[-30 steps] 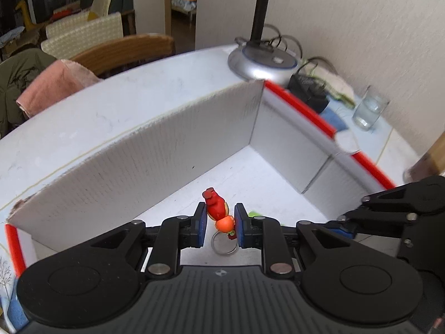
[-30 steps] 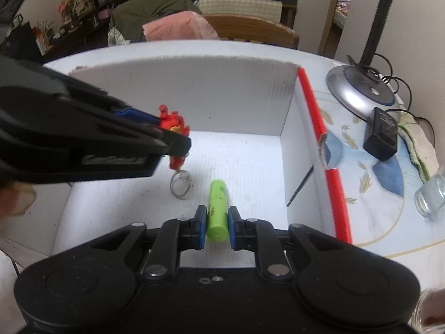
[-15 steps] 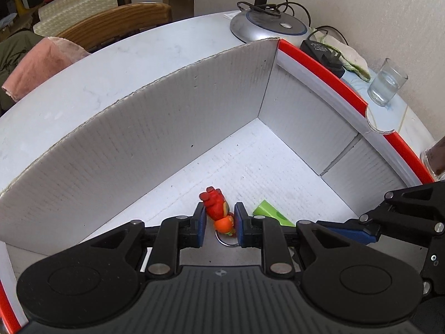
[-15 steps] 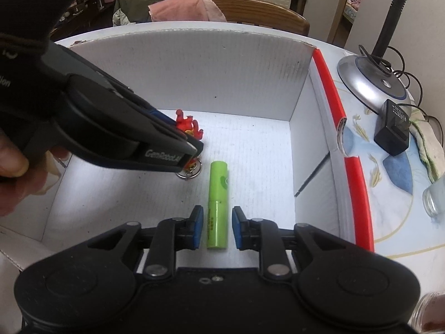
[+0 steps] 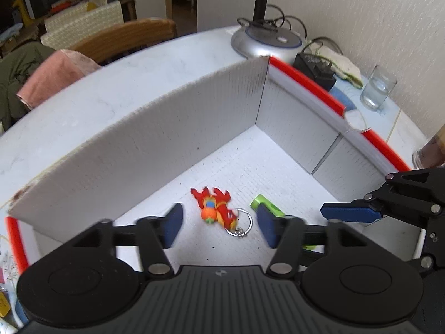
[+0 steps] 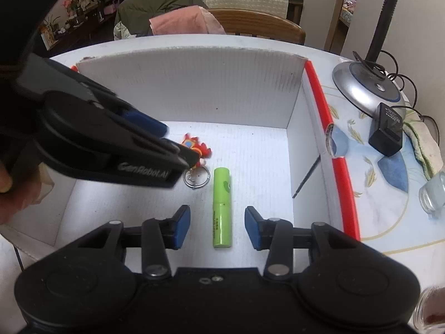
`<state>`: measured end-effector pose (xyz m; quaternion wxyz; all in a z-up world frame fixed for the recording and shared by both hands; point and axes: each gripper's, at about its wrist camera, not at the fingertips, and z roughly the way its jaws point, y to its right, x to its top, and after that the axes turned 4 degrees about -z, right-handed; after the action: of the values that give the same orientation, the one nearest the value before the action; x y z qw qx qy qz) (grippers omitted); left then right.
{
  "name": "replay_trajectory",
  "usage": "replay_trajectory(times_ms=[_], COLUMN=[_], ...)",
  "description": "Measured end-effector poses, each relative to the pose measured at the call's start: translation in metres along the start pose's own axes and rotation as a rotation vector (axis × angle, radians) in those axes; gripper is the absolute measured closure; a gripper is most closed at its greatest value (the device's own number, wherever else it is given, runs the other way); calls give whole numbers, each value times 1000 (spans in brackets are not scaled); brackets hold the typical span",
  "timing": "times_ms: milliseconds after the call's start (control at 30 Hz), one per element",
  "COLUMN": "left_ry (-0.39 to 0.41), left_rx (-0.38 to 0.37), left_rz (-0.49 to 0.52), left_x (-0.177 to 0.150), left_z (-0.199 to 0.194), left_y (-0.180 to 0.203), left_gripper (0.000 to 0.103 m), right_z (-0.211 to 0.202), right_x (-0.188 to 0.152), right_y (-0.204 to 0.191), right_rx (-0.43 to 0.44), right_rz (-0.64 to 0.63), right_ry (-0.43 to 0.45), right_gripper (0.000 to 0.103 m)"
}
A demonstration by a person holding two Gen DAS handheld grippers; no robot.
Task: Organize rigid objects
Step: 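Lower both items into the box and open both grippers, then withdraw both grippers from the box back to the pile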
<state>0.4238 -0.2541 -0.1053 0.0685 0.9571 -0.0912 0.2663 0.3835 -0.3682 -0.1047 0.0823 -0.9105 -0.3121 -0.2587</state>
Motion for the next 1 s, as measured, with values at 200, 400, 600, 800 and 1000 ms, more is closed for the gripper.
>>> replay_trajectory(times_ms=[200, 400, 600, 800, 1000], left_ry=[46, 104, 156, 203, 253], left_rx=[0, 13, 23, 45, 56], left_rz=[3, -3, -27, -52, -81], left_x=[-5, -13, -27, -50, -75], left_z=[-25, -53, -83, -117, -150], left_y=[4, 5, 2, -8, -21], left_gripper=[42, 42, 42, 34, 30], right_z=[-16, -34, -53, -76, -94], right_x=[-2, -4, -4, -6, -8], right_y=[-2, -3, -9, -21, -39], right_rx=[8, 15, 18, 47, 77], right_rz=[0, -3, -11, -15, -21], right_ry=[39, 78, 118, 164, 192], right_gripper=[56, 53, 44, 38, 32])
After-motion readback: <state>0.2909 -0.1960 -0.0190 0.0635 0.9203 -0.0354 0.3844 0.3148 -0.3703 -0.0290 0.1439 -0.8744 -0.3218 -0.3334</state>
